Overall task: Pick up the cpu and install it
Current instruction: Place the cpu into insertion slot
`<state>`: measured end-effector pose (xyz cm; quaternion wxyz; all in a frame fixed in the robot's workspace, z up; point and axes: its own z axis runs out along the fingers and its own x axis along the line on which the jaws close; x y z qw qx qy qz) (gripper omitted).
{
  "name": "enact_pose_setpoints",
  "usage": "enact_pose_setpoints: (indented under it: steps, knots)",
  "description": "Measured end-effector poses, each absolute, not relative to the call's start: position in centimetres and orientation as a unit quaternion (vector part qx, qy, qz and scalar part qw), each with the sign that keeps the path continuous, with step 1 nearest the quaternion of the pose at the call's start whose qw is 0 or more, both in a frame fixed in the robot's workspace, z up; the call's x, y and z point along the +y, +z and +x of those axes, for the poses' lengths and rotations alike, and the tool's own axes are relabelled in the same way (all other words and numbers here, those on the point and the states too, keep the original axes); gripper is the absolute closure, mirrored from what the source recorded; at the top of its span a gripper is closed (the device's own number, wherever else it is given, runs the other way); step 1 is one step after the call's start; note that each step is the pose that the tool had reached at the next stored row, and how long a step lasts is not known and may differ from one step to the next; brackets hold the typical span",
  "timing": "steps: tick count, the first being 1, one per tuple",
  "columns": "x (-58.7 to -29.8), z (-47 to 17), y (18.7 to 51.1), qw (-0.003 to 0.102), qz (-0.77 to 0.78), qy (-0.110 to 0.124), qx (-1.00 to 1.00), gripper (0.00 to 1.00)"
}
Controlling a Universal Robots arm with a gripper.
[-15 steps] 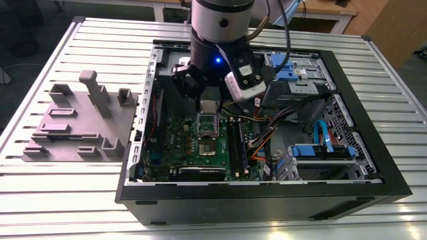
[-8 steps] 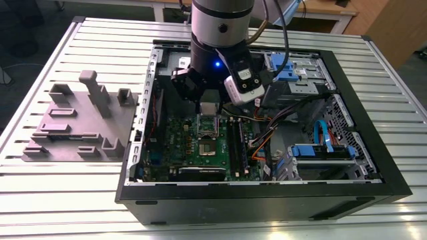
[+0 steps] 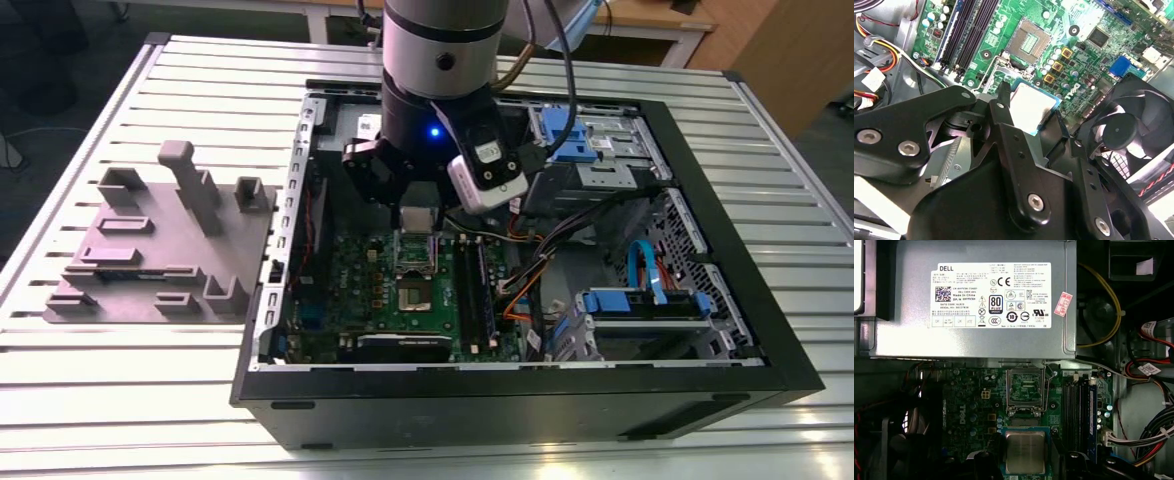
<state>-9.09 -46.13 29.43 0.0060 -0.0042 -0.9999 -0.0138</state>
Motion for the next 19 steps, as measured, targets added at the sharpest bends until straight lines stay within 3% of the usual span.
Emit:
enact_pose_setpoints:
  steps: [19]
  knots:
    - [-46.13,-9.09,28.91,0.006,-0.004,-0.014,-1.0,0.53]
